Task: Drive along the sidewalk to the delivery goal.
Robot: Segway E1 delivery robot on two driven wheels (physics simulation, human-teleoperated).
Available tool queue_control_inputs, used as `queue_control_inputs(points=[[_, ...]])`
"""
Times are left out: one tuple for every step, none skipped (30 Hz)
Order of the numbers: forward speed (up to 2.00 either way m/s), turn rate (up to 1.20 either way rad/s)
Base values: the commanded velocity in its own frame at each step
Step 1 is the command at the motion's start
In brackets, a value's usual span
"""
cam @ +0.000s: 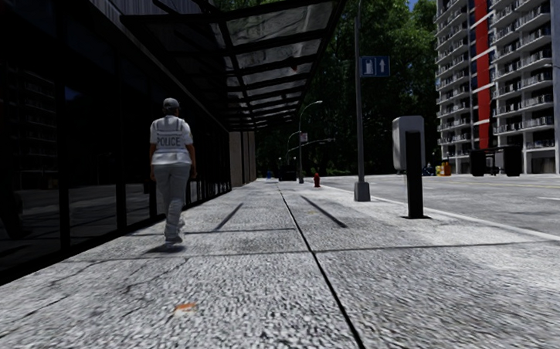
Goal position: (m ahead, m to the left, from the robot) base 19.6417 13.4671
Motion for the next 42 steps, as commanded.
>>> queue_control_inputs(points=[[2.00,0.00],[2.00,0.00],[2.00,0.00],[2.00,0.00],[2.00,0.00],[2.00,0.00],[2.00,0.00],[2.00,0.00],[2.00,0.00],[2.00,0.00],[2.00,0.00],[2.00,0.00],[2.00,0.00],[2.00,0.00],[2.00,0.00],[2.00,0.00],[2.00,0.00],[2.00,0.00],[2.00,0.00],[2.00,0.00],[2.00,0.00],[2.00,0.00],[2.00,0.00],[2.00,0.00],[2.00,0.00],[2.00,0.00],[2.00,0.00],[2.00,0.00],[2.00,0.00],[2.00,0.00],[2.00,0.00],[2.00,0.00],[2.00,0.00],[2.00,0.00],[2.00,0.00],[2.00,0.00],[2.00,0.00],[2.00,0.00],[2.00,0.00],[2.00,0.00],[2.00,0.00],[2.00,0.00]])
